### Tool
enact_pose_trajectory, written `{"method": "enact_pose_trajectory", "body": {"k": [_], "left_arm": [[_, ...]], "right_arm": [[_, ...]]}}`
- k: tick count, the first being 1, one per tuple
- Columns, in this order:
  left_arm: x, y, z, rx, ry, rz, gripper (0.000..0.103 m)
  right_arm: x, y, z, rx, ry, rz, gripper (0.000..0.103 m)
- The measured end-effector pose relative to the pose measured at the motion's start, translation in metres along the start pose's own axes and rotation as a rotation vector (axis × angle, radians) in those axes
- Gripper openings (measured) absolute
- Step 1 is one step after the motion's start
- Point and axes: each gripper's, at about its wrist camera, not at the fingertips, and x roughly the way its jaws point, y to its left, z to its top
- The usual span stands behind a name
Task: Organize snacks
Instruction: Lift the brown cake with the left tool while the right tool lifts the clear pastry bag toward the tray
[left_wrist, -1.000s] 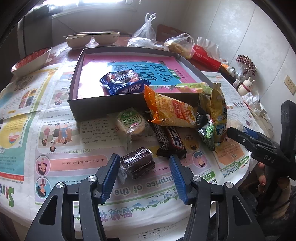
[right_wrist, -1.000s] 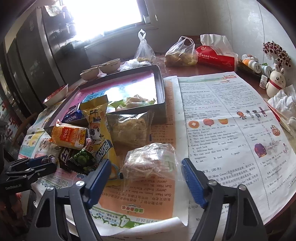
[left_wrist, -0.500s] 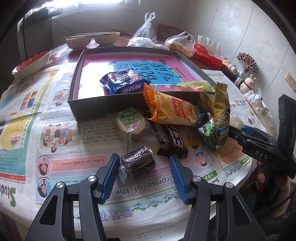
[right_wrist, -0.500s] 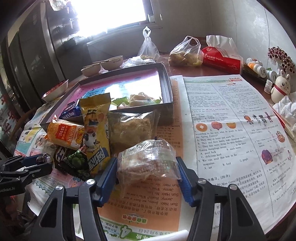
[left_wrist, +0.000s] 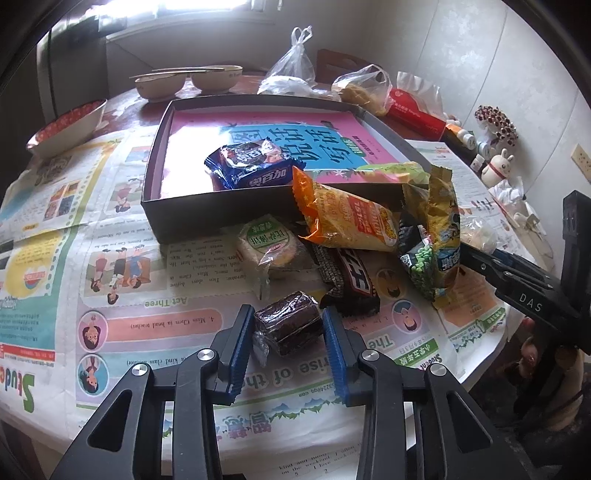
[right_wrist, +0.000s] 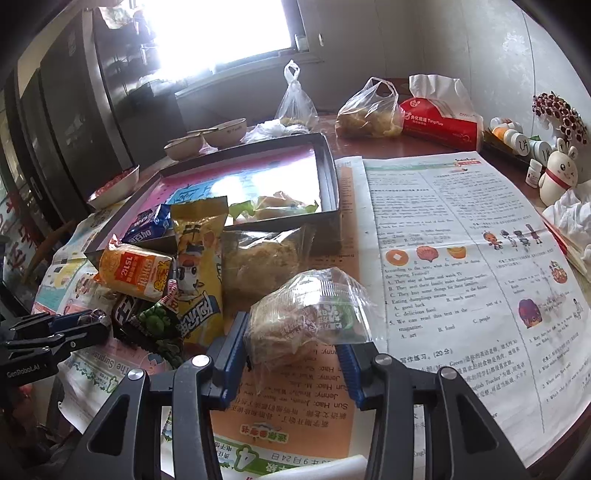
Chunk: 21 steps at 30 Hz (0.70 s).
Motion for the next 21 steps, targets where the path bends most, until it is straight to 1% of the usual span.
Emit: {"method": "enact_pose_trajectory", "body": {"k": [7,21], "left_arm": [[-0.011,0.006,0.001,-0.021,-0.019,-0.012,0.039],[-0.031,0.020,0.009,-0.065,-0.078,0.006,0.039]], "right_arm": [[-0.009,-0.004,0.004,0.011,-0.021,-0.005,0.045],[-0.025,-0.002,0.011,0.005,-0.065,0.006,0.045]]}}
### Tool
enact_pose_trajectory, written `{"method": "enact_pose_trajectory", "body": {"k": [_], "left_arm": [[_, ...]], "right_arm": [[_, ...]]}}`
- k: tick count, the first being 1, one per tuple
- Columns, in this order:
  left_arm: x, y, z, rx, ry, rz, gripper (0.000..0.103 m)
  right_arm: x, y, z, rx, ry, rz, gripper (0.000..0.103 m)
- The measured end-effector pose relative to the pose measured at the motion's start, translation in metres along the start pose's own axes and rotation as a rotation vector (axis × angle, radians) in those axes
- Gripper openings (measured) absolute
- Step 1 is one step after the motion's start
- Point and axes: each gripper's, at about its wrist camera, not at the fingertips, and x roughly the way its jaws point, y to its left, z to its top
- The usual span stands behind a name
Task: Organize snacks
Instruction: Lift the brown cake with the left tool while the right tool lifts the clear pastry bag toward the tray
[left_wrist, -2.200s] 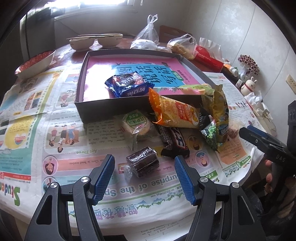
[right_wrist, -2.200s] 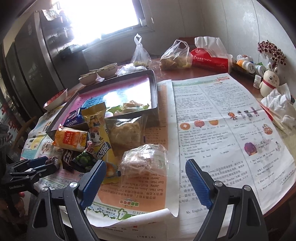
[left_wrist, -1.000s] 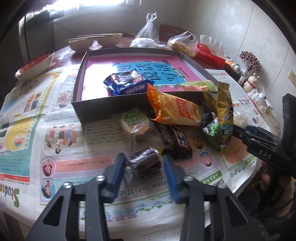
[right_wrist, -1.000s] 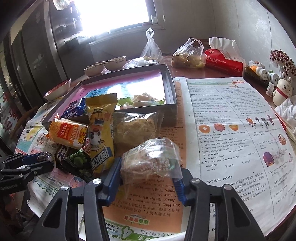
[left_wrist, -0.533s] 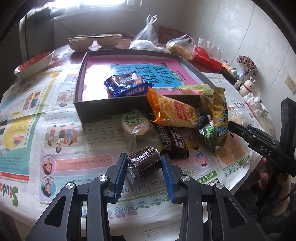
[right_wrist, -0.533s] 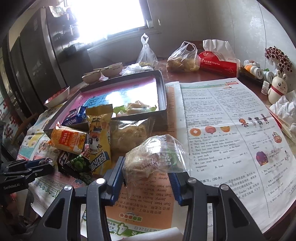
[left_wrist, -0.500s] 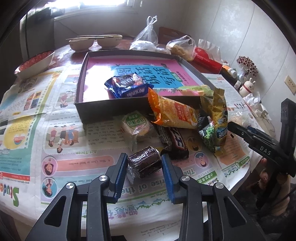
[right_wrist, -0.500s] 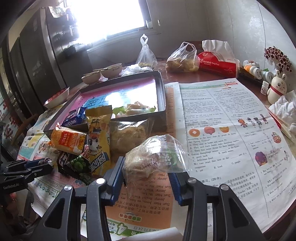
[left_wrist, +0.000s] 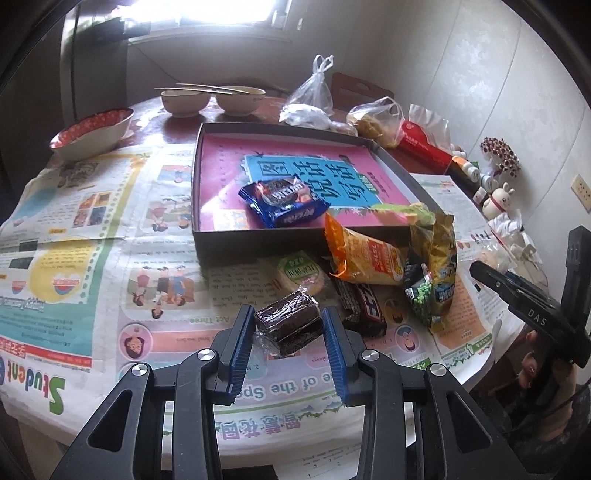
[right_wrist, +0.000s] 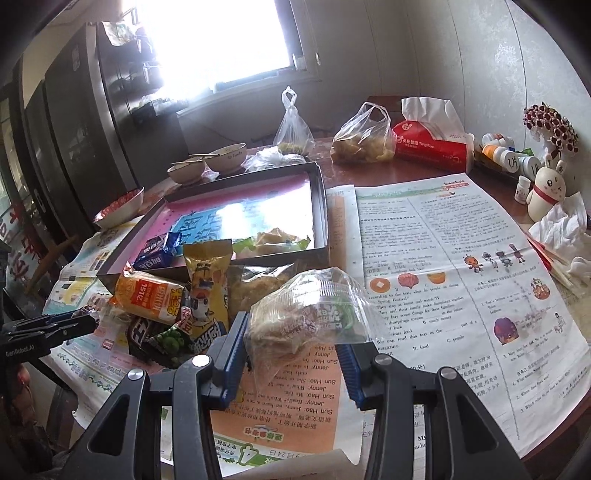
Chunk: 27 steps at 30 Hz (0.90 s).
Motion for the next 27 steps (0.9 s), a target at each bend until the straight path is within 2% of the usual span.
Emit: {"method": "enact_pose_trajectory", "body": {"k": [27], "left_arm": [[-0.024,0.003,0.019,-0.026,-0.072,-0.012,0.039]], "right_arm": [[-0.016,0.016,0.028,-0.057,-0.081,0.005,0.045]]}}
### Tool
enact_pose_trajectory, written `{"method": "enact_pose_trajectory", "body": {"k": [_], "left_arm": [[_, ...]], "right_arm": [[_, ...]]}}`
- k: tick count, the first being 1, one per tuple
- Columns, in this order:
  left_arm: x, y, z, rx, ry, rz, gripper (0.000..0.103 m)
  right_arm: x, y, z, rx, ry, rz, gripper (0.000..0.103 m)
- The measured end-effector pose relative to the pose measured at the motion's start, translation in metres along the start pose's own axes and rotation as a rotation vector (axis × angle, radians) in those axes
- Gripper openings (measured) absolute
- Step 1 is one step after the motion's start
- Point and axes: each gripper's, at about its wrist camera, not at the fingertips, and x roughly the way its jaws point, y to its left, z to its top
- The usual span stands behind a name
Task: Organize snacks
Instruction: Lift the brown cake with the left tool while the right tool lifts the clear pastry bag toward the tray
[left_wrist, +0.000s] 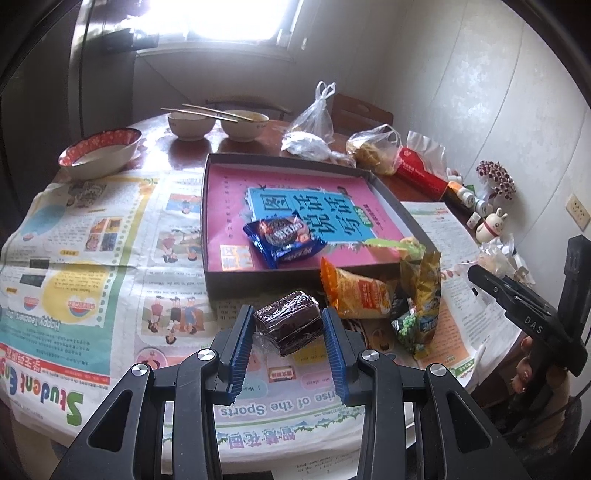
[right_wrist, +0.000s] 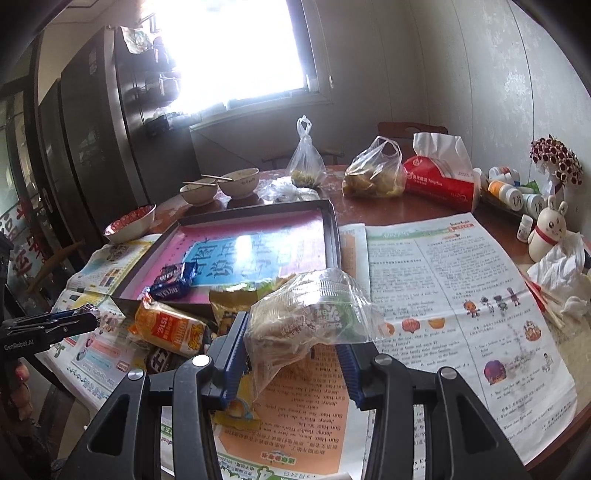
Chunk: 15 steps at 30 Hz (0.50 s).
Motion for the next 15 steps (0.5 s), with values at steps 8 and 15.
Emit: {"method": "enact_pose_trajectory", "body": {"k": [8,15], "left_arm": [[-0.005,0.001,0.011,-0.006,-0.032,0.008,0.039],[-0.007,0.004,0.025,-0.025,-0.059,0.013,0.039]], "right_arm": [[0.002,0.004,0.009,-0.017,-0.016,0.003,0.045],[0.002,0.010,0.018,-0.036,-0.034,0.016,0.045]]}}
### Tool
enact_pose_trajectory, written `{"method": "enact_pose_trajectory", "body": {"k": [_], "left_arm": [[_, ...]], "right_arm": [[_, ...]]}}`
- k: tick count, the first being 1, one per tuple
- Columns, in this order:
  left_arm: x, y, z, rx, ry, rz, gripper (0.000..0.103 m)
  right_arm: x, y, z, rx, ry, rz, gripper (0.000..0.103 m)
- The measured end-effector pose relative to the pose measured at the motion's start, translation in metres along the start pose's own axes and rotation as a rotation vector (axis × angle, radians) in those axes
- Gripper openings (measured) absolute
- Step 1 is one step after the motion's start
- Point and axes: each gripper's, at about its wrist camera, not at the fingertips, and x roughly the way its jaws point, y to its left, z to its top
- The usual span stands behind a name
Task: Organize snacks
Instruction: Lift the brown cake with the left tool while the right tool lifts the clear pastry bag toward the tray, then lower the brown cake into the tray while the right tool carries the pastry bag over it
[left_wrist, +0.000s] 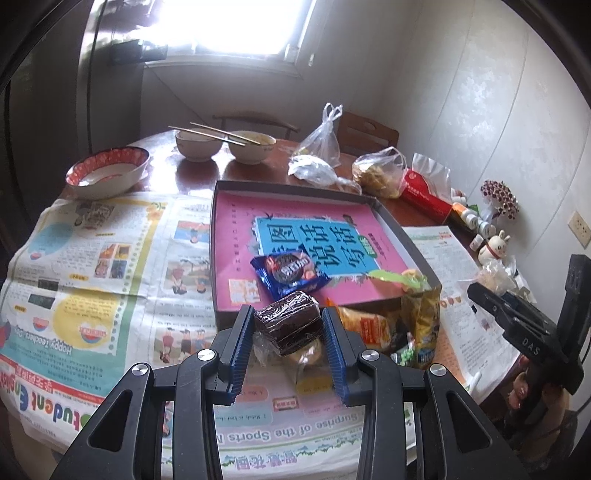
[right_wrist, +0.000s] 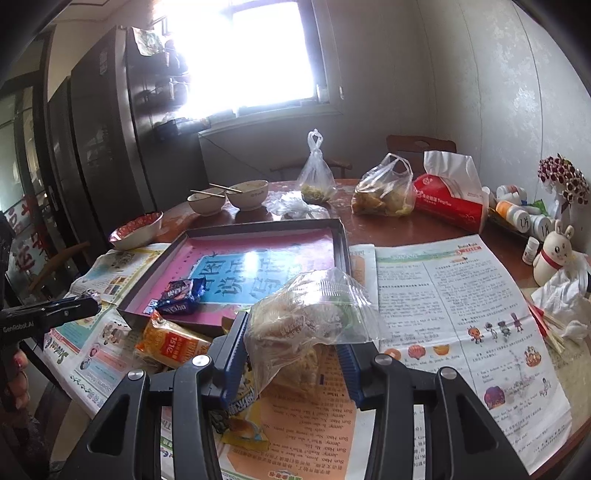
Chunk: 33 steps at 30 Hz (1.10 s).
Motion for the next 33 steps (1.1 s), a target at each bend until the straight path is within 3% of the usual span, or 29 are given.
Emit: {"method": "enact_pose_trajectory", "body": {"k": [20,33], "left_arm": [[0.020,0.009,0.032,-0.042,-0.035,0.050,0.039],[0.060,0.018,0.035,-0.064,0.019,0.080,0.039]], "right_arm": [[0.018,-0.007,0.034,0.010,-0.053,0.056,0.045],[0.049,-0.013,0.039,0.035,-0.012,0.077,0.045]]}}
